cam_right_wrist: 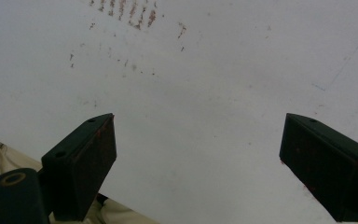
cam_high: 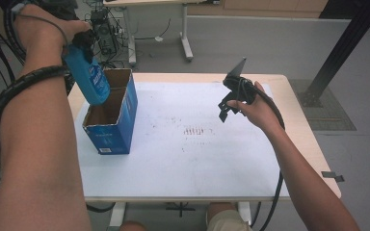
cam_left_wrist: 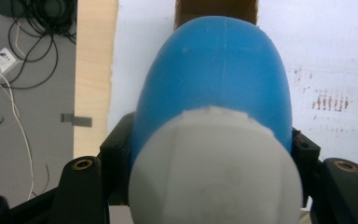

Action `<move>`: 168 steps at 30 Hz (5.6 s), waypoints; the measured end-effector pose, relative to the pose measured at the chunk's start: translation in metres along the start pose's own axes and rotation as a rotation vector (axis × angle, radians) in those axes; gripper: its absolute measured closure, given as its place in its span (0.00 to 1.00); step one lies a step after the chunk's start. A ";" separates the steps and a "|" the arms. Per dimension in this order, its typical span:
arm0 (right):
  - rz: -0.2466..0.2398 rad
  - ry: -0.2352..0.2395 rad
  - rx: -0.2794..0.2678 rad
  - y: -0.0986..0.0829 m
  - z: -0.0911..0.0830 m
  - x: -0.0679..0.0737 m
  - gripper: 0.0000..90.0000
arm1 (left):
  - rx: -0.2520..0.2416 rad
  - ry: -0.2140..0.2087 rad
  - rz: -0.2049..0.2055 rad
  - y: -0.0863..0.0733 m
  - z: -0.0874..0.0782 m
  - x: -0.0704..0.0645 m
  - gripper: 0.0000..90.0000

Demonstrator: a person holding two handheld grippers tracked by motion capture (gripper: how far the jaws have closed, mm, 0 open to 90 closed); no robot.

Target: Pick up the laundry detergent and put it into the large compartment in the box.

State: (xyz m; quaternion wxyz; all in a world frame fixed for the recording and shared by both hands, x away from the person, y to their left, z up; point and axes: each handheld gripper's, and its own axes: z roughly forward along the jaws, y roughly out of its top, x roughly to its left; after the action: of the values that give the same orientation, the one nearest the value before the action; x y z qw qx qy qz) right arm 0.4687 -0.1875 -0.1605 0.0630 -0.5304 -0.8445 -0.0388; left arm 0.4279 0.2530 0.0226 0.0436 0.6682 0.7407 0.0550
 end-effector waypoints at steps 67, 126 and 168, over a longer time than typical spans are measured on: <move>-0.028 -0.012 0.022 0.006 0.014 0.011 0.12 | 0.031 0.029 0.047 -0.023 0.154 -0.035 0.42; -0.026 -0.027 0.034 0.008 0.019 0.019 0.12 | 0.031 0.038 0.068 -0.037 0.179 -0.034 0.42; -0.018 -0.033 0.030 0.004 0.015 0.015 0.12 | 0.036 0.049 0.075 -0.036 0.179 -0.039 0.42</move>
State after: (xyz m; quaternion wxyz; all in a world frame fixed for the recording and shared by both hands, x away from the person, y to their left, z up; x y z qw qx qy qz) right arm 0.4650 -0.1700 -0.1732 0.0566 -0.5225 -0.8506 -0.0176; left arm 0.4213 0.2146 -0.1604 0.0112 0.6947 0.7167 0.0596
